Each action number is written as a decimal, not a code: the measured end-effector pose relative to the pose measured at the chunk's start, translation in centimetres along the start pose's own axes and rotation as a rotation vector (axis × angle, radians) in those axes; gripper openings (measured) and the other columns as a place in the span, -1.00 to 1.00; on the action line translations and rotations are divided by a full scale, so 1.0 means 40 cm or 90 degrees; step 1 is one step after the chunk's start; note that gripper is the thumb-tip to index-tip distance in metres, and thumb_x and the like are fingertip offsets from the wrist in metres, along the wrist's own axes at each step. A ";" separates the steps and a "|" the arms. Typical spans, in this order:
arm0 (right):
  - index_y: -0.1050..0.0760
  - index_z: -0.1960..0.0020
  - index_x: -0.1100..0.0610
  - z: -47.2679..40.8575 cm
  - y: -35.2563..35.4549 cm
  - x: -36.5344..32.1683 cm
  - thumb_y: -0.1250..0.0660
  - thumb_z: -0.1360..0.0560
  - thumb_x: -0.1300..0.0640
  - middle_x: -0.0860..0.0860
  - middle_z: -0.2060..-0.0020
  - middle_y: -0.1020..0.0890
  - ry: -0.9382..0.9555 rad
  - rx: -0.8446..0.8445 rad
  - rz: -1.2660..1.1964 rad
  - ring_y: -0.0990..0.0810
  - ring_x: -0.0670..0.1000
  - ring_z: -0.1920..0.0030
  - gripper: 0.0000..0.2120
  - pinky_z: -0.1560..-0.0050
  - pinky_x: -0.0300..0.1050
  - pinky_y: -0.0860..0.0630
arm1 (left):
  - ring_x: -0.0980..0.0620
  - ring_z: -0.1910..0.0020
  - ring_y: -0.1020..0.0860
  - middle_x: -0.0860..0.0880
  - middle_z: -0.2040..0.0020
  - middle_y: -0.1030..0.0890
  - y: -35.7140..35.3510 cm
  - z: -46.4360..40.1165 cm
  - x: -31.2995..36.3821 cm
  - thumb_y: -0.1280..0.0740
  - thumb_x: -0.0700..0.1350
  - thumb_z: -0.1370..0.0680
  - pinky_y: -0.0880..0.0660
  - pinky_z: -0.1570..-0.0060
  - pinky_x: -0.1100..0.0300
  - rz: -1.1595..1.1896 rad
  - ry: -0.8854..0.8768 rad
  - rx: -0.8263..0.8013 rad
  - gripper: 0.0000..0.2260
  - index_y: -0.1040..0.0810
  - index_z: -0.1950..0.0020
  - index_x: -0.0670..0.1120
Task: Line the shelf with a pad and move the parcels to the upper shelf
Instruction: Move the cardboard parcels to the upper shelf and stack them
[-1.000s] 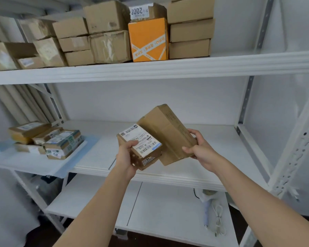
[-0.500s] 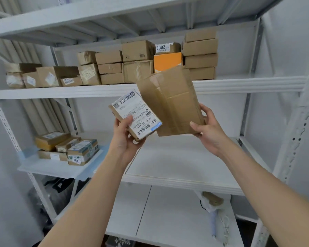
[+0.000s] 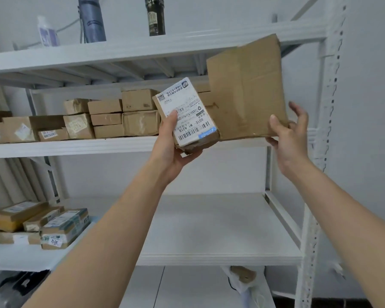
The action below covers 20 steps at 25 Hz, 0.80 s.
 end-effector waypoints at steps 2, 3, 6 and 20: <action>-0.30 -0.16 -0.35 -0.042 0.055 -0.028 -0.31 -0.52 -0.01 0.02 -0.16 -0.53 0.042 0.085 0.050 -0.58 -0.04 -0.03 -0.66 -0.02 -0.08 -0.57 | -0.12 -0.16 -0.62 -0.07 -0.12 -0.68 -0.058 -0.016 0.008 -0.26 0.07 -0.58 -0.55 -0.12 -0.15 0.015 0.008 -0.015 -0.75 -0.54 -0.20 0.01; -0.31 -0.09 -0.41 -0.063 0.077 -0.034 -0.29 -0.50 -0.07 0.03 -0.19 -0.52 0.050 0.119 0.080 -0.59 -0.02 -0.05 -0.72 -0.08 -0.03 -0.57 | -0.14 -0.18 -0.60 -0.09 -0.14 -0.66 -0.084 -0.026 0.012 -0.26 0.03 -0.57 -0.55 -0.13 -0.16 0.024 0.012 -0.021 -0.78 -0.55 -0.16 0.00; -0.35 -0.19 -0.29 -0.116 0.129 -0.022 -0.22 -0.54 -0.10 0.07 -0.20 -0.52 0.015 0.186 0.157 -0.57 0.04 -0.05 -0.77 -0.08 0.00 -0.57 | -0.16 -0.16 -0.59 -0.13 -0.12 -0.64 -0.142 -0.057 0.023 -0.25 -0.03 -0.56 -0.55 -0.13 -0.17 0.026 0.014 -0.036 -0.76 -0.52 -0.20 -0.03; -0.20 -0.48 0.00 -0.371 0.124 0.159 -0.19 -0.55 -0.19 0.07 -0.28 -0.42 -0.202 -0.047 0.388 -0.37 0.13 -0.30 -0.43 -0.30 0.02 -0.35 | -0.07 -0.02 -0.63 -0.09 0.03 -0.67 -0.274 -0.203 0.003 -0.31 0.06 -0.58 -0.56 -0.15 -0.10 -0.021 -0.022 -0.050 -0.83 -0.56 -0.04 -0.01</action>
Point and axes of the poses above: each hand's wrist, its own z-axis away from the middle knuckle, its own y-axis out of the back of the hand, x = y × z, the point moved 9 cm from there along -z, towards the middle knuckle
